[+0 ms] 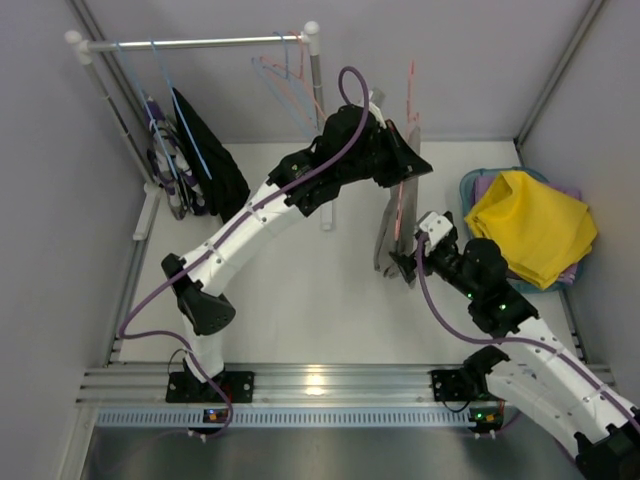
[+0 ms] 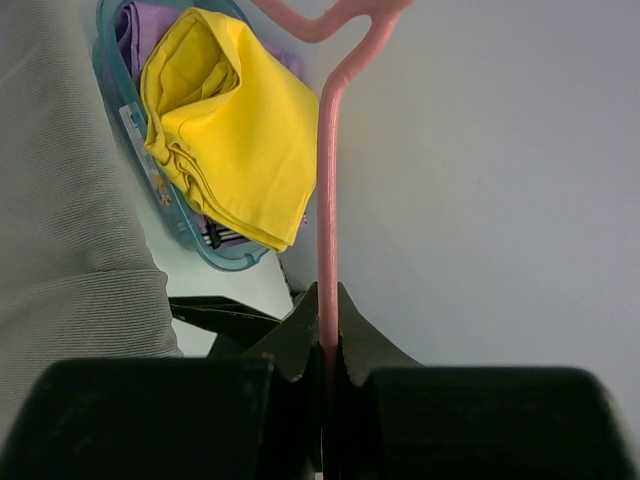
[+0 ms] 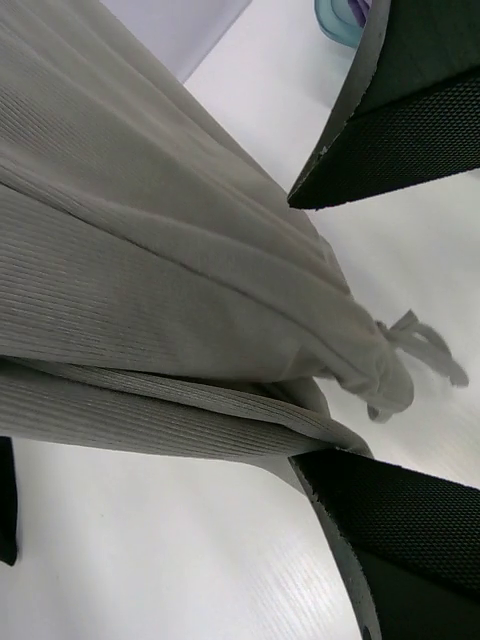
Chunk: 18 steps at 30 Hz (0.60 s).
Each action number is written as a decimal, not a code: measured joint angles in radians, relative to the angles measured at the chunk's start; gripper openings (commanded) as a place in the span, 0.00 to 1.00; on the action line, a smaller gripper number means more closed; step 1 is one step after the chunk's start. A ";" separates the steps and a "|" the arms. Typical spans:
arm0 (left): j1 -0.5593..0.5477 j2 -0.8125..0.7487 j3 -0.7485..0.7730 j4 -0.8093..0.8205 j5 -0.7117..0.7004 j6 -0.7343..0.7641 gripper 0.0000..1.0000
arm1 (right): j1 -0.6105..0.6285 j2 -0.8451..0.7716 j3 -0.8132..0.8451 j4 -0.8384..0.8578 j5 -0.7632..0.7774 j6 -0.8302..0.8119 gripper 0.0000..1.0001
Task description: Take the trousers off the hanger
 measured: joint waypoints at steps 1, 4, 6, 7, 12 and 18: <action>0.000 0.000 -0.004 0.000 0.005 0.001 0.00 | 0.000 -0.008 -0.001 -0.002 -0.002 -0.008 0.99; 0.000 0.000 -0.013 -0.001 0.016 0.002 0.00 | 0.000 -0.047 -0.003 -0.012 -0.027 -0.035 0.99; 0.000 0.000 -0.013 0.000 0.025 0.002 0.00 | 0.000 -0.084 -0.005 -0.024 -0.048 -0.058 0.99; 0.000 0.000 -0.013 0.000 0.027 0.002 0.00 | 0.000 -0.097 -0.009 -0.026 -0.055 -0.066 0.99; 0.000 -0.002 -0.013 0.009 0.046 -0.002 0.00 | 0.000 -0.158 -0.066 -0.035 -0.097 -0.106 0.99; 0.000 -0.003 -0.013 0.021 0.070 -0.009 0.00 | 0.000 -0.109 -0.126 -0.019 -0.101 -0.132 0.99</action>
